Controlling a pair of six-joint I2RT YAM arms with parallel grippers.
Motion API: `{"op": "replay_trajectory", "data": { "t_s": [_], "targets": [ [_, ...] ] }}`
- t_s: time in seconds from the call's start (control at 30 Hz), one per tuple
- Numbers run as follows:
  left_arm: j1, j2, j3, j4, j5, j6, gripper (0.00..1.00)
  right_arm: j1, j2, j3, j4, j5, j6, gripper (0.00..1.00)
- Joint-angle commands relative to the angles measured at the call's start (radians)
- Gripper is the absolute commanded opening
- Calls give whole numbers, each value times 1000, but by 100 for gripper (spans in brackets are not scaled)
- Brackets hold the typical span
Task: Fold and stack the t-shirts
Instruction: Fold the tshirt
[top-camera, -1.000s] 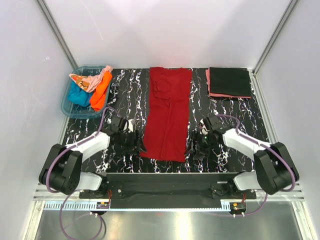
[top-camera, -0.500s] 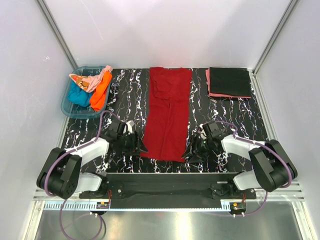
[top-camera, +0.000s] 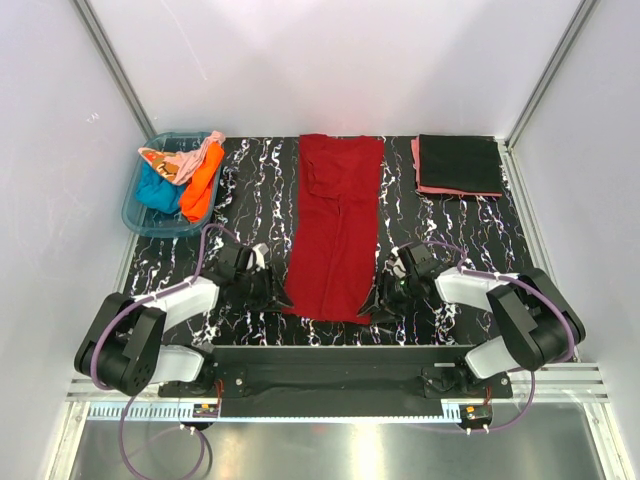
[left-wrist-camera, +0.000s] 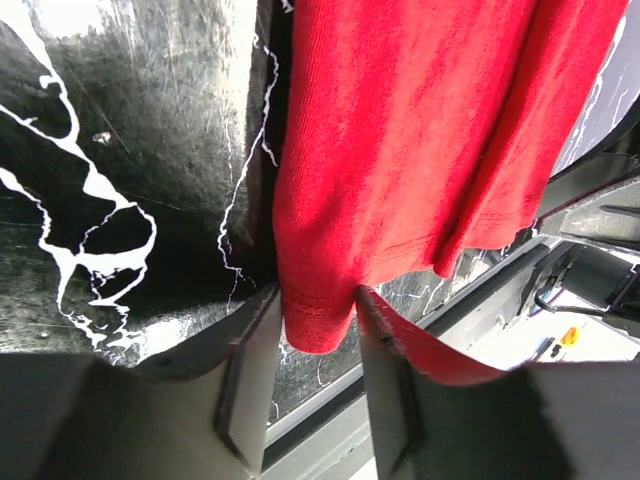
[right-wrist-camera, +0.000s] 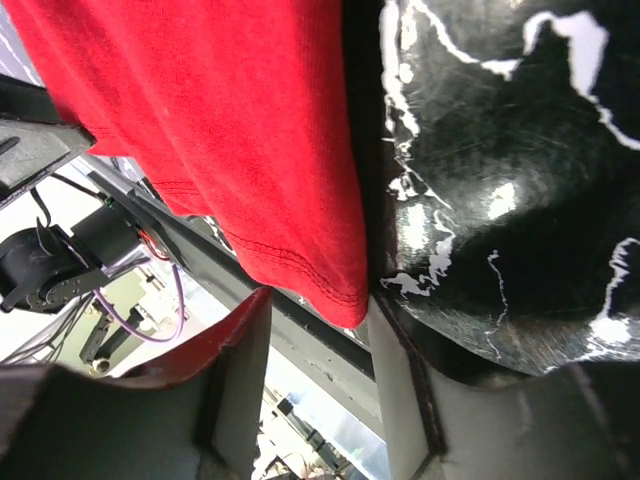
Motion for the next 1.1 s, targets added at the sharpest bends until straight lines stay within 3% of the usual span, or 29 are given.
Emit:
{"op": "replay_trajectory", "data": {
  "t_s": [0.0,0.07,0.17,0.2,0.27,0.43,0.67,0.93,1.07],
  "targets": [
    [-5,10,-30,-16,-43,17,38,11,22,-29,-7,120,-10,49],
    [-5,10,-33,-22,-45,17,34,11,28,-32,4,125,-7,38],
    [-10,-5,-33,-45,-46,10,19,12,45,-31,7,119,-1,17],
    [-14,-14,-35,-63,-58,4,10,12,39,-34,5,114,7,14],
    [-50,-40,-35,-81,-74,-30,5,17,21,-48,-9,117,17,11],
    [-178,-175,-47,-152,-136,-127,0,51,-102,-43,-142,123,17,5],
    [-261,-396,-119,-210,-186,-272,0,58,-275,-75,-253,135,43,3],
    [-281,-430,-52,-279,-190,-253,2,66,-331,-85,-283,114,70,0],
    [-281,-426,44,-325,-218,-228,5,64,-371,33,-366,161,68,0]
  ]
}}
